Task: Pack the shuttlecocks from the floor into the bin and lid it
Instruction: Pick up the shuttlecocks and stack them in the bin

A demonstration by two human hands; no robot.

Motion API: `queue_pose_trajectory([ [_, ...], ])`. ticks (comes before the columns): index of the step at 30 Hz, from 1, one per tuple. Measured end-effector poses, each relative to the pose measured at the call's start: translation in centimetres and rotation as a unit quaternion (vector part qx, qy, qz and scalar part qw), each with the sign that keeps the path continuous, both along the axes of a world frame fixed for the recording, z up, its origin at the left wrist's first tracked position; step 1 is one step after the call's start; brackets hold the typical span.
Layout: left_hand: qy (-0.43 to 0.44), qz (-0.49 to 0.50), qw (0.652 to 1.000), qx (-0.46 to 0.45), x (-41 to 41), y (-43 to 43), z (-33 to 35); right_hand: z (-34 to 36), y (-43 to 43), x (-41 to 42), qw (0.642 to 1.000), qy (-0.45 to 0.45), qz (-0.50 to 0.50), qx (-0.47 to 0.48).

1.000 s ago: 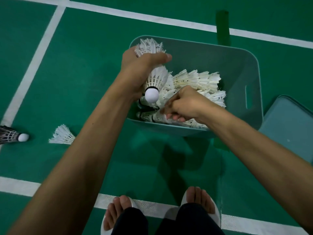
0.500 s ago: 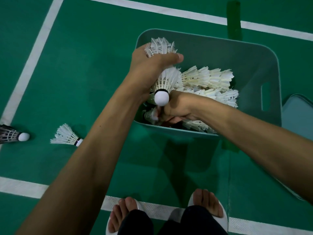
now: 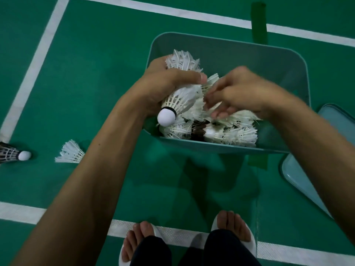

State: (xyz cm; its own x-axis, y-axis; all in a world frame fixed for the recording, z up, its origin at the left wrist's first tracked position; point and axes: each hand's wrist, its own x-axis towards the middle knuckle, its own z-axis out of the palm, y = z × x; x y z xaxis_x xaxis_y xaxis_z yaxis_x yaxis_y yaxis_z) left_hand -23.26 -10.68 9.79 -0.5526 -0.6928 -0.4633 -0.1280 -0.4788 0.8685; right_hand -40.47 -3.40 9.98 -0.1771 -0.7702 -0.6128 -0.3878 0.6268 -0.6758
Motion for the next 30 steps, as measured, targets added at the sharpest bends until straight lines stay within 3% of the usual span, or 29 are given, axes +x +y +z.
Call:
queue_pose_trajectory([
  [2, -0.018, -0.083, 0.996, 0.009, 0.2, 0.1, 0.3, 1.4, 0.2, -1.1, 0.992, 0.010, -0.053, -0.117],
  [4, -0.030, -0.152, 0.988, 0.005, 0.1, 0.3, 0.3, 2.1, 0.3, -1.5, 0.979, -0.037, -0.051, -0.195],
  [6, -0.024, -0.192, 0.981, 0.001, -0.3, 0.6, 0.2, 2.2, 0.4, -1.1, 0.979, -0.074, -0.003, -0.192],
  [9, -0.023, -0.231, 0.972, -0.015, -0.5, 1.0, 0.1, 1.3, 0.6, -0.1, 0.981, -0.046, 0.063, -0.178],
  [12, -0.054, -0.238, 0.970, 0.002, -0.3, 1.1, -0.3, 0.7, 1.1, 0.0, 0.982, -0.063, 0.037, -0.176],
  [16, -0.163, -0.189, 0.968, -0.019, 0.5, 0.4, -1.1, 0.2, 2.1, -1.5, 0.982, -0.046, -0.118, -0.141],
  [18, -0.184, -0.113, 0.976, -0.034, 0.8, -0.1, -1.3, -0.2, 2.7, -2.0, 0.984, -0.020, -0.146, -0.103],
  [22, -0.135, 0.056, 0.987, -0.069, -0.1, -0.2, -1.3, -1.3, 3.2, 0.1, 0.997, 0.002, -0.071, -0.018],
  [25, -0.129, 0.119, 0.977, -0.126, -1.2, 0.1, -1.7, -2.3, 2.1, 2.2, 0.999, 0.019, -0.006, 0.030],
  [30, -0.102, 0.197, 0.967, -0.127, -2.1, -0.6, -2.4, -3.6, 0.1, 4.7, 0.998, 0.015, 0.052, 0.038],
])
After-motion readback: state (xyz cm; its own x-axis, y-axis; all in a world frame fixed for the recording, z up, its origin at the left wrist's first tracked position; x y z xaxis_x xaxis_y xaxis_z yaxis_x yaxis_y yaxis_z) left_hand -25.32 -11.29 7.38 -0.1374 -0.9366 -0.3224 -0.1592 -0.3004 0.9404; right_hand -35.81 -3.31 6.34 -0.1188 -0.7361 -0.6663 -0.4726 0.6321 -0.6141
